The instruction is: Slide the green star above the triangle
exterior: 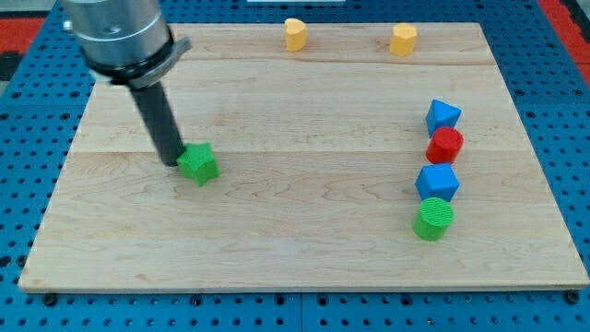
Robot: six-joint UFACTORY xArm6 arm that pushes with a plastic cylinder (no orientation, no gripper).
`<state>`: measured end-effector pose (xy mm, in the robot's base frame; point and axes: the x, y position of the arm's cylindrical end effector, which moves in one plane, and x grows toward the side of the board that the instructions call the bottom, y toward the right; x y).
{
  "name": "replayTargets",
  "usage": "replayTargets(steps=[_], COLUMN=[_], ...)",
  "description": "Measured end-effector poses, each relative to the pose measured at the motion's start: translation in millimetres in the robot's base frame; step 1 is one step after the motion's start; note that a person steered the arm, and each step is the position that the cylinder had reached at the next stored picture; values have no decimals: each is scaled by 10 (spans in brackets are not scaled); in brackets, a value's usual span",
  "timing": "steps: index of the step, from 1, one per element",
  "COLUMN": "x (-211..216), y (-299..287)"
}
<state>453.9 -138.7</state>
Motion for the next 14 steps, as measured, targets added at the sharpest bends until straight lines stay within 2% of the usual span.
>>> replayTargets(steps=[1, 2, 3, 4, 5, 6, 7, 8, 9, 10, 11, 13, 14], x=[33, 379, 47, -495, -495, -37, 285, -99, -847, -1097, -1327, -1394, -1394], y=[37, 232, 509, 910, 623, 234, 308, 778, 1210, 1197, 784, 2008, 2019])
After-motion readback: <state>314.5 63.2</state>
